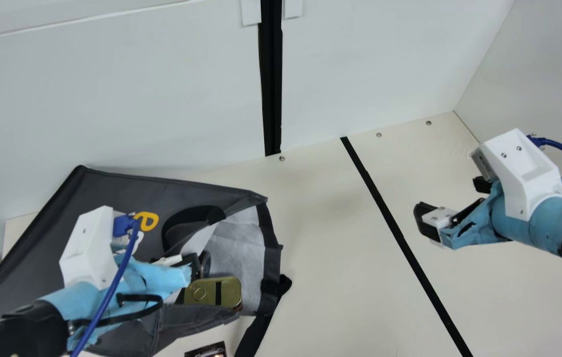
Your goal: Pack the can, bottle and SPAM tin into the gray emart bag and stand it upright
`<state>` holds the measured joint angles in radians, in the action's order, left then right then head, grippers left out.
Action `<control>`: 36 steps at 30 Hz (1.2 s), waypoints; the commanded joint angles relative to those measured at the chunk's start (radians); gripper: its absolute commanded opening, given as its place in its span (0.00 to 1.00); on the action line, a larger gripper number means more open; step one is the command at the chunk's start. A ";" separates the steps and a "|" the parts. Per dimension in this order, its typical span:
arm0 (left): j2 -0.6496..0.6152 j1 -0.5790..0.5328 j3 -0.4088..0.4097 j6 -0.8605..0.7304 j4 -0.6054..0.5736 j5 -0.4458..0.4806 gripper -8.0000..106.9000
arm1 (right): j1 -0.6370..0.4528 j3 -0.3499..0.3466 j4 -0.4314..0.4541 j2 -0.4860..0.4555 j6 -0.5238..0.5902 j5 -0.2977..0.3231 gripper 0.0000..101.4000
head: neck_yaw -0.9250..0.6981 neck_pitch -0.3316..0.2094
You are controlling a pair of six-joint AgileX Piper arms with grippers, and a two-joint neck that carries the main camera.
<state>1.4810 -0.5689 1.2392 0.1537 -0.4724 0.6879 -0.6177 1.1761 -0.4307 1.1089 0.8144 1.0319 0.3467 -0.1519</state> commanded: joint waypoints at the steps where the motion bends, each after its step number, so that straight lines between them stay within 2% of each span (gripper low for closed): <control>1: 0.000 0.000 0.000 0.000 0.000 0.000 0.00 | 0.002 0.014 0.046 -0.006 -0.063 0.014 0.94 | 0.002 -0.023; 13: 0.000 0.000 0.000 0.000 0.000 0.000 0.00 | -0.005 0.096 0.169 -0.046 -0.227 0.107 0.94 | 0.002 -0.023; 22: 0.000 0.000 0.000 0.000 0.000 0.000 0.00 | -0.045 0.153 0.171 -0.065 -0.299 0.188 0.94 | 0.002 -0.023; 36: 0.000 0.000 0.000 0.000 0.000 0.000 0.00 | -0.060 0.139 0.167 -0.090 -0.367 0.188 0.94 | 0.002 -0.023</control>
<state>1.4810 -0.5689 1.2392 0.1537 -0.4724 0.6879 -0.6766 1.3152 -0.2641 1.0207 0.4504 1.2209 0.3467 -0.1519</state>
